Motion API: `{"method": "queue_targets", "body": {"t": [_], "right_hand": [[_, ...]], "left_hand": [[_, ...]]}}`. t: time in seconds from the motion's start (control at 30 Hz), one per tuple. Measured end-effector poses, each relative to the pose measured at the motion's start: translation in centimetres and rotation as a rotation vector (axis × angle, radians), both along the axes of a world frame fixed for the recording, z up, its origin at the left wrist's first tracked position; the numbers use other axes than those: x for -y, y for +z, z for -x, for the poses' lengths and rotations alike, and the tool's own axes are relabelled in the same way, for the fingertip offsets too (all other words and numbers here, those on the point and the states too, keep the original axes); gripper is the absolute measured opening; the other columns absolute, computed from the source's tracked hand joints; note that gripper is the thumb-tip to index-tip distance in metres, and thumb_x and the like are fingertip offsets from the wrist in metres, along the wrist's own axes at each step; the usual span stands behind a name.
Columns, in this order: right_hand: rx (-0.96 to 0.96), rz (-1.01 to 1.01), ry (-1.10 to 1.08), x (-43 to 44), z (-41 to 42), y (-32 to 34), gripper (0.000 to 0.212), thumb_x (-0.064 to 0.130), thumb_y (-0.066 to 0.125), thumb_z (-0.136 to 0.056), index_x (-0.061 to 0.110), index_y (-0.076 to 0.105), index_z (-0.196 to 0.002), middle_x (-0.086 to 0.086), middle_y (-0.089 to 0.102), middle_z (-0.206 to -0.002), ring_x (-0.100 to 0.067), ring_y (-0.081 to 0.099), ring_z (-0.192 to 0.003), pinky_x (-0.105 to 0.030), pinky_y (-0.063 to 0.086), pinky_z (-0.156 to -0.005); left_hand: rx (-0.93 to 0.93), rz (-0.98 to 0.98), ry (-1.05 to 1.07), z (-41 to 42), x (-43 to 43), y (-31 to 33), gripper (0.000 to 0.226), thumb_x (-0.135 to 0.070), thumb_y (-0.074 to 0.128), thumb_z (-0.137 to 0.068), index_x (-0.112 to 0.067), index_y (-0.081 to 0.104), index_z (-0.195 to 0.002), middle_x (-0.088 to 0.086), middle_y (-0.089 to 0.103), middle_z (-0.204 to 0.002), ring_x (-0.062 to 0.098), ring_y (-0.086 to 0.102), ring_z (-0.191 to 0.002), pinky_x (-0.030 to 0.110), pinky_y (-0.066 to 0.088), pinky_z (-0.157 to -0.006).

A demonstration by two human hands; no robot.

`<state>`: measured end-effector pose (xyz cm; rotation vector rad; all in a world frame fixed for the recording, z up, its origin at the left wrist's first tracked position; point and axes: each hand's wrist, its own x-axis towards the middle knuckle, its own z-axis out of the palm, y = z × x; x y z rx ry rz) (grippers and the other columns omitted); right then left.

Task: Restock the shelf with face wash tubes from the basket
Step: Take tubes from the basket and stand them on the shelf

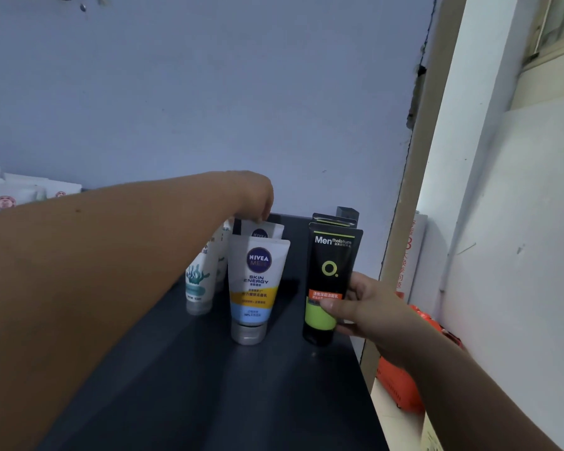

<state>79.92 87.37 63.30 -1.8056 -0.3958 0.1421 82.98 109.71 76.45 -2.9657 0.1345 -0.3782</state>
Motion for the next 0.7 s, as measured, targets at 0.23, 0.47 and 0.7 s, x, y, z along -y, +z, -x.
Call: {"method": "queue_targets", "body": {"t": [0.23, 0.47, 0.7], "right_hand": [[0.020, 0.017, -0.020, -1.4, 0.8, 0.6, 0.027, 0.008, 0.069, -0.086, 0.017, 0.062, -0.111, -0.004, 0.072, -0.105, -0.015, 0.070, -0.091, -0.025, 0.054, -0.070], [0.105, -0.004, -0.009, -2.2, 4.3, 3.5, 0.029, 0.002, 0.066, -0.087, 0.015, 0.064, -0.112, -0.006, 0.073, -0.106, -0.017, 0.069, -0.092, -0.027, 0.054, -0.070], [0.113, -0.007, 0.024, -3.2, 9.2, 5.0, 0.033, 0.000, 0.066, -0.086, 0.014, 0.065, -0.115, -0.007, 0.073, -0.109, -0.024, 0.069, -0.103, -0.040, 0.056, -0.088]], "left_hand": [[0.092, 0.202, -0.023, 4.6, -2.9, 2.6, 0.022, -0.024, 0.062, -0.090, -0.018, 0.067, -0.111, -0.004, 0.062, -0.108, 0.013, 0.051, -0.093, 0.027, 0.038, -0.084], [0.013, 0.196, 0.092, 8.5, -6.1, 2.5, 0.038, -0.038, 0.060, -0.090, -0.018, 0.062, -0.122, -0.002, 0.058, -0.127, 0.022, 0.052, -0.118, 0.043, 0.038, -0.106], [0.028, 0.142, 0.054, 8.7, -7.1, 0.8, 0.033, -0.022, 0.061, -0.091, -0.012, 0.062, -0.122, 0.005, 0.061, -0.123, 0.024, 0.057, -0.111, 0.033, 0.046, -0.093]]}}
